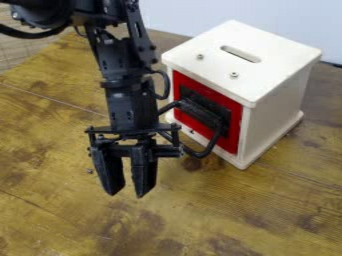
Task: Close the drawer
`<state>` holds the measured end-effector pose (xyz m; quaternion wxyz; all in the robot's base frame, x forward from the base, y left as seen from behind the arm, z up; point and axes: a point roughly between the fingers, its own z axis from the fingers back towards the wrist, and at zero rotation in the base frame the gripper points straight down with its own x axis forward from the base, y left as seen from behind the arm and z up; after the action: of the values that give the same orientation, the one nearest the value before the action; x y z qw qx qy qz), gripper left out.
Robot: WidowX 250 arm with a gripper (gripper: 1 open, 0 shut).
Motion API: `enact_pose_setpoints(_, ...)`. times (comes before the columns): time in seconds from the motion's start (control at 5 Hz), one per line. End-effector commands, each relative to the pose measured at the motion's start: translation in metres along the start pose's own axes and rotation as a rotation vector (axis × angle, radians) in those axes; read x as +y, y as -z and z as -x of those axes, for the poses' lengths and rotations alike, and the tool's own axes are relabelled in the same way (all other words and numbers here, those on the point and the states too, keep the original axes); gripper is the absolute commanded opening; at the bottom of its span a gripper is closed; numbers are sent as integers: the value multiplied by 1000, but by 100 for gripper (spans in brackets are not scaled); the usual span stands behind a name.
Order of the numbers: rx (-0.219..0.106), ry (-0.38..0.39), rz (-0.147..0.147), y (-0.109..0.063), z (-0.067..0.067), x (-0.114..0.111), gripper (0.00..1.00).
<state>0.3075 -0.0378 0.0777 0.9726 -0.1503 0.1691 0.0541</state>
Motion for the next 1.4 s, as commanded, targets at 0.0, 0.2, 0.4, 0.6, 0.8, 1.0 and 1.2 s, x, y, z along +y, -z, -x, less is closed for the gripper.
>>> enact_pose_setpoints(0.0, -57, 18, 10, -10, -6, -9, 100)
enact_pose_setpoints(0.2, -62, 9, 14, -8, -11, -10, 100)
enact_pose_setpoints(0.4, -69, 1, 18, -5, -16, -11, 100)
enact_pose_setpoints(0.6, -74, -14, 15, -5, -21, -4, 100)
enact_pose_setpoints(0.8, -80, -30, 11, -4, -26, 3, 100)
enact_pose_setpoints(1.0, -85, -46, 8, -4, -30, 10, 100)
enact_pose_setpoints(1.2, -92, -61, 4, -4, -35, 17, 100)
